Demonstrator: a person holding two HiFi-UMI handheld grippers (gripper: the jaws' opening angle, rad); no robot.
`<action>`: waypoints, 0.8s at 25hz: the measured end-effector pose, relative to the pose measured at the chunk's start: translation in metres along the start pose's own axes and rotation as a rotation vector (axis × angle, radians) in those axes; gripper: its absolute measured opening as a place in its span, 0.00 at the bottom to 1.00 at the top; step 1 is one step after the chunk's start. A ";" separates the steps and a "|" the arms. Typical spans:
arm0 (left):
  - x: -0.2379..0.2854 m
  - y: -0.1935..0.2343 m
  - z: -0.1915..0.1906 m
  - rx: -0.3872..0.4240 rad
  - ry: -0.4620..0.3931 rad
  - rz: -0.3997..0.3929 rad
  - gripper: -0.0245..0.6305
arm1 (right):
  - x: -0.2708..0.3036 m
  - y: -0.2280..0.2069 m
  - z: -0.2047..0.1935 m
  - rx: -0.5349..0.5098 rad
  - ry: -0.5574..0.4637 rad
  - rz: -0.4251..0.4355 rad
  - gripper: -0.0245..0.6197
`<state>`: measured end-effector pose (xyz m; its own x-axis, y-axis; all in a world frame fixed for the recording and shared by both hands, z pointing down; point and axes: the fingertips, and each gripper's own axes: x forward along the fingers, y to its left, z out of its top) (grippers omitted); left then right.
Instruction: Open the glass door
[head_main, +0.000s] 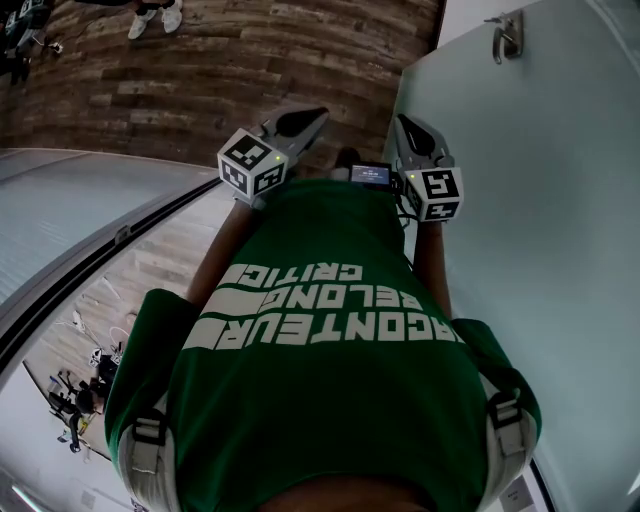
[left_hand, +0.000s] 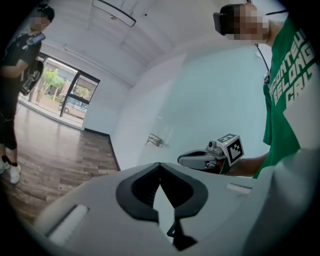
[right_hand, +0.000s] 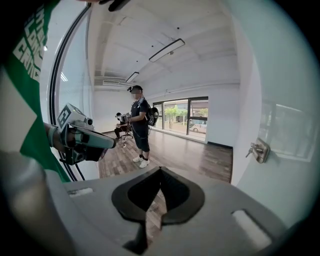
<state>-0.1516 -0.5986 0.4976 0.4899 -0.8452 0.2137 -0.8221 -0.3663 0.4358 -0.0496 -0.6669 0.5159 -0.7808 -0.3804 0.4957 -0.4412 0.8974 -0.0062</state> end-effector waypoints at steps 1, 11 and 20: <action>0.001 -0.001 0.000 0.000 0.001 -0.003 0.06 | -0.001 -0.001 -0.001 0.006 -0.002 -0.002 0.03; 0.018 -0.004 -0.005 -0.001 0.027 -0.036 0.06 | -0.006 -0.008 -0.005 0.013 0.001 -0.011 0.03; 0.030 -0.007 -0.003 0.004 0.034 -0.061 0.06 | -0.009 -0.016 -0.011 0.000 0.023 -0.013 0.03</action>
<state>-0.1303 -0.6204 0.5036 0.5482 -0.8079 0.2163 -0.7918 -0.4181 0.4453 -0.0303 -0.6754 0.5211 -0.7646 -0.3863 0.5159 -0.4509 0.8926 0.0001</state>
